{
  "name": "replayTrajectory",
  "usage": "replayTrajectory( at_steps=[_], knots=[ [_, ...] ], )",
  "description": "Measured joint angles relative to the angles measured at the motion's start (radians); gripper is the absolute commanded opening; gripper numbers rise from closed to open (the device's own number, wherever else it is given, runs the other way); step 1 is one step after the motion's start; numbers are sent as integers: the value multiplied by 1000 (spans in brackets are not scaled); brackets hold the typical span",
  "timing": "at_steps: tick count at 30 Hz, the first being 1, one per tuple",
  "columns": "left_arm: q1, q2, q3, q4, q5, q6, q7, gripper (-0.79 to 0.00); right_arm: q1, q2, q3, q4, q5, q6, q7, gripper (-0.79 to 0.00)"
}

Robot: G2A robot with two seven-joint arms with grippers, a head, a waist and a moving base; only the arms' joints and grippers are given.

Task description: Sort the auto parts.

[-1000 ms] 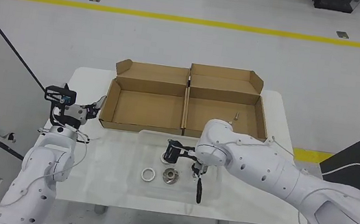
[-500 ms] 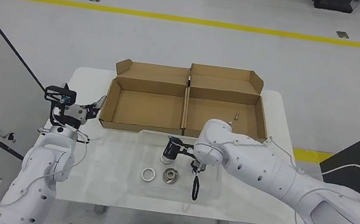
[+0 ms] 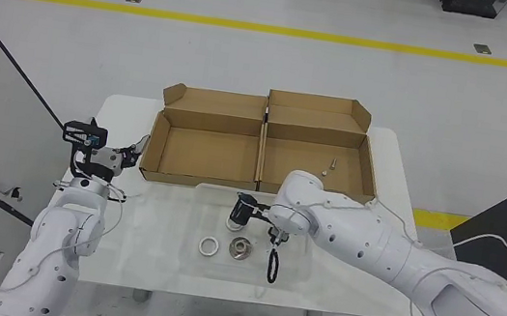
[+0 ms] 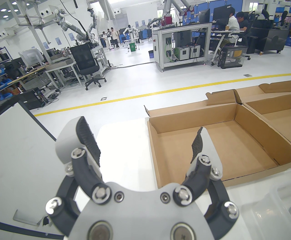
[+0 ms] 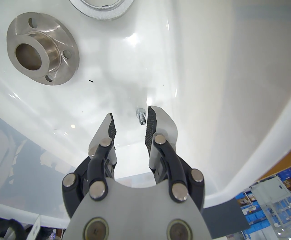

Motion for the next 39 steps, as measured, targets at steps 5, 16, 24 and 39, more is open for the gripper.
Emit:
replayTrajectory(
  at_steps=[5, 16, 24, 39],
  knots=[
    [0, 0, 0, 0, 0, 0, 0, 0, -7, -5, 9, 7, -5, -4, 3, -591],
    [0, 0, 0, 0, 0, 0, 0, 0, -23, -7, 33, 10, -18, -10, 21, -693],
    [0, 0, 0, 0, 0, 0, 0, 0, -35, -10, 46, 12, -24, -19, 27, -653],
    [0, 0, 0, 0, 0, 0, 0, 0, -53, -19, 70, 29, -37, -32, 22, -785]
  ],
)
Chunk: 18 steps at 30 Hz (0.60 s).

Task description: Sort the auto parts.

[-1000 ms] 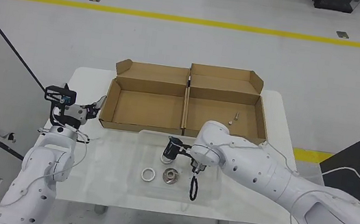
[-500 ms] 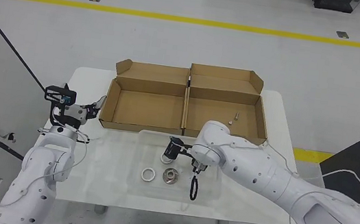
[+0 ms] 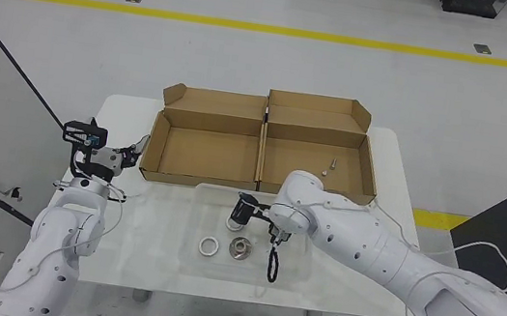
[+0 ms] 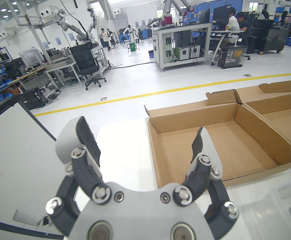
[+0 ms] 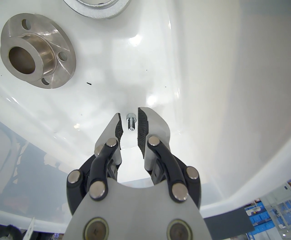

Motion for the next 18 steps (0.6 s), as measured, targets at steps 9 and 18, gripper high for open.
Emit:
replayTrajectory(
  at_steps=[9, 18],
  knots=[
    [0, 0, 0, 0, 0, 0, 0, 0, -3, 18, 63, -42, 38, -23, 25, -785],
    [0, 0, 0, 0, 0, 0, 0, 0, -23, 63, 214, -172, 196, -80, 19, -785]
  ],
)
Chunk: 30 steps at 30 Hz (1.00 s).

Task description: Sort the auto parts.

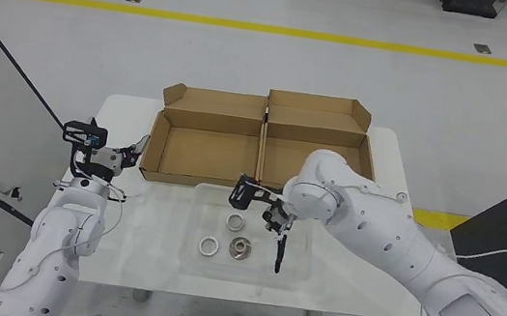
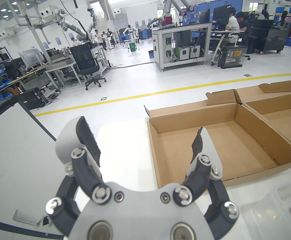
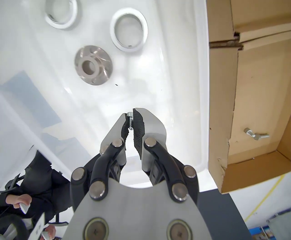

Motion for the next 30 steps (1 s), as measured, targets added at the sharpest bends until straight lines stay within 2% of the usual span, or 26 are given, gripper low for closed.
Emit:
replayTrajectory(
  at_steps=[12, 20, 26, 30],
  knots=[
    [0, 0, 0, 0, 0, 0, 0, 0, -134, 75, 275, -73, 258, -103, -163, -785],
    [0, 0, 0, 0, 0, 0, 0, 0, -300, 121, 461, -72, 471, -278, -323, -785],
    [0, 0, 0, 0, 0, 0, 0, 0, -378, 132, 514, -54, 640, -454, -420, -785],
    [0, 0, 0, 0, 0, 0, 0, 0, -379, 132, 510, -48, 661, -494, -429, -785]
  ],
)
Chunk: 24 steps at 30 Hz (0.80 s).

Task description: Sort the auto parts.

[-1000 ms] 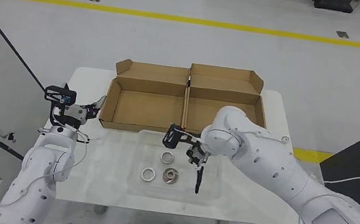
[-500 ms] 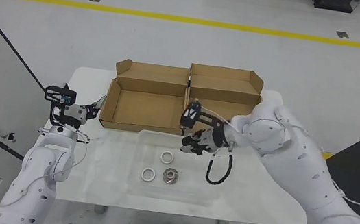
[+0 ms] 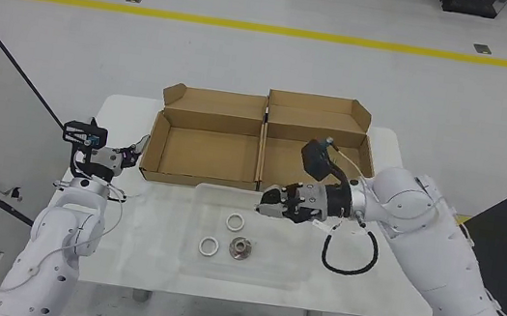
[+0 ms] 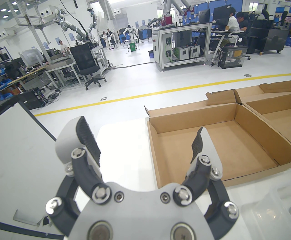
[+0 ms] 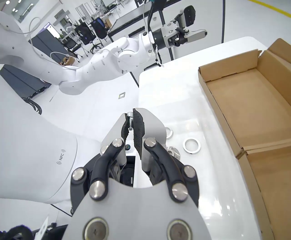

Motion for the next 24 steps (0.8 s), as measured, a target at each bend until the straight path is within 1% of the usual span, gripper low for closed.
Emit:
replayTrajectory(
  at_steps=[11, 15, 20, 24],
  knots=[
    [0, 0, 0, 0, 0, 0, 0, 0, -1, 0, 0, 0, -2, 3, 0, -785],
    [0, 0, 0, 0, 0, 0, 0, 0, -18, 4, 15, -3, -4, 11, -37, -785],
    [0, 0, 0, 0, 0, 0, 0, 0, -58, 22, 72, 20, 159, -50, -50, -785],
    [0, 0, 0, 0, 0, 0, 0, 0, -81, 40, 75, -10, 295, -76, -78, -785]
  ],
)
